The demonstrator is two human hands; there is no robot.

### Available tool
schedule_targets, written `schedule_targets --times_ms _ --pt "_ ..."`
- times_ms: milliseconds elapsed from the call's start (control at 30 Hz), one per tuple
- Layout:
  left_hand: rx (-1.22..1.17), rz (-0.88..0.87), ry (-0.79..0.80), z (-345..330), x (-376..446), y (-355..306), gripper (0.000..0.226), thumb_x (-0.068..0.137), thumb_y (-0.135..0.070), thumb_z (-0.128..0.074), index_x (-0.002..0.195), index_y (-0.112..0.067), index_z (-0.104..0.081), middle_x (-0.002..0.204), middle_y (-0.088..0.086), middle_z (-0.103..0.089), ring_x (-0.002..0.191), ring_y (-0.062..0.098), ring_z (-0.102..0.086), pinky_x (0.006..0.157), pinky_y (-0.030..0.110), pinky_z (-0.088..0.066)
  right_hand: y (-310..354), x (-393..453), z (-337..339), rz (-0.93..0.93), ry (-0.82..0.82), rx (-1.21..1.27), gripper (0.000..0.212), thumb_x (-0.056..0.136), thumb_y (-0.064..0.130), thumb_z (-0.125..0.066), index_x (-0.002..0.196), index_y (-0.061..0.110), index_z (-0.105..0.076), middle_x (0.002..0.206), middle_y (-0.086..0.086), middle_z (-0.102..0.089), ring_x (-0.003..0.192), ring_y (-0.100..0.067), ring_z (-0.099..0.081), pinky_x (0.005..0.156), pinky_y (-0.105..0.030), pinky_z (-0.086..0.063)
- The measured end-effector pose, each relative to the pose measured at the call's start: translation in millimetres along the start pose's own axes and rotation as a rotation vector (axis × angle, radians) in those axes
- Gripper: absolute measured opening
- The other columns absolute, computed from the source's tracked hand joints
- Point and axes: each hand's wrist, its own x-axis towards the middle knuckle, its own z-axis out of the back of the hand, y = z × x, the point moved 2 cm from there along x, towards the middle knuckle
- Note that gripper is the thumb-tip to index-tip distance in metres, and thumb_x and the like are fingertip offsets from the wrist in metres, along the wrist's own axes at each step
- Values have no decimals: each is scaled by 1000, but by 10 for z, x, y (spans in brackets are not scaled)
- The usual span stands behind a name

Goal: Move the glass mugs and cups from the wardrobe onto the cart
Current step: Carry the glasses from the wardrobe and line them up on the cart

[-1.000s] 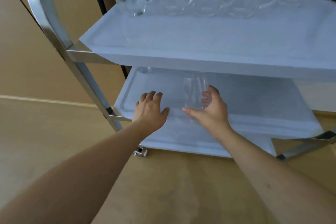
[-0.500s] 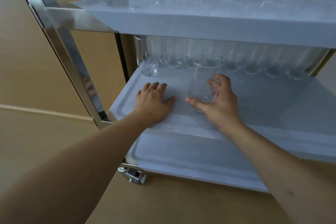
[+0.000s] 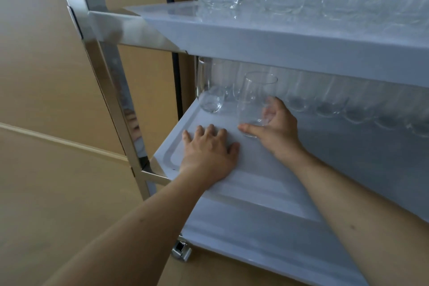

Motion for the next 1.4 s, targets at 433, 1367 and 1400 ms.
schedule_targets --times_ms 433,1367,1400 --pt "16 -1 -15 -18 14 -13 55 97 -61 -26 125 -22 -54 132 7 -53 130 33 -42 113 64 -22 -74 534 -474 -56 -21 92 93 51 34 -101 129 16 -54 113 -1 -61 93 -12 -60 83 -17 -48" --pt "30 5 6 1 29 -45 54 97 -61 -26 124 -22 -53 132 7 -52 131 35 -40 111 64 -23 -40 139 -220 -104 54 -50 99 74 45 -87 155 19 -35 151 -9 -48 136 -23 -49 113 -40 -40" --pt "25 6 12 9 12 -46 53 97 -60 -27 123 -22 -53 132 7 -52 131 35 -40 111 64 -23 -29 39 -166 -89 77 -87 93 78 45 -84 153 18 -38 151 -8 -49 136 -24 -49 113 -41 -40"
